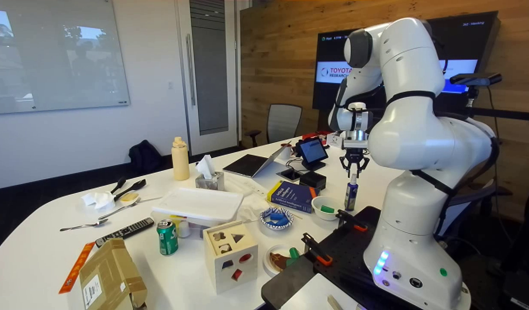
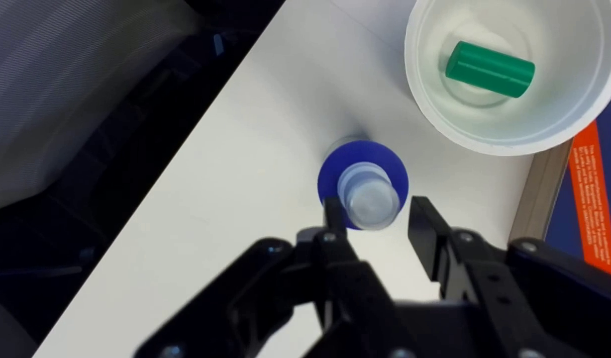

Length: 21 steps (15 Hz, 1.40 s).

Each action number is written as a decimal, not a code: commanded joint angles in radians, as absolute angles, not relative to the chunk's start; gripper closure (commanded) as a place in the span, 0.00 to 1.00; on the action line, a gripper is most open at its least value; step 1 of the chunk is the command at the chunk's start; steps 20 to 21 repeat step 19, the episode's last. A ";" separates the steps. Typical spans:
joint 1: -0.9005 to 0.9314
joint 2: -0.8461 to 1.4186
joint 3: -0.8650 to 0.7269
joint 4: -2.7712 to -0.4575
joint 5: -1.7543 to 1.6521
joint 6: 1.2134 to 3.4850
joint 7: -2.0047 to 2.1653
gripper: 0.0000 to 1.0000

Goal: Put the clear cap onto the bottle

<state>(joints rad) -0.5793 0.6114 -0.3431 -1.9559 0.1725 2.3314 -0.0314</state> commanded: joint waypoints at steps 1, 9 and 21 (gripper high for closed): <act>-0.580 0.634 -0.329 -1.935 0.176 2.306 -0.012 0.28; -0.539 0.550 -0.348 -1.971 0.144 2.292 0.004 0.00; -0.494 0.482 -0.373 -1.965 0.101 2.240 0.046 0.00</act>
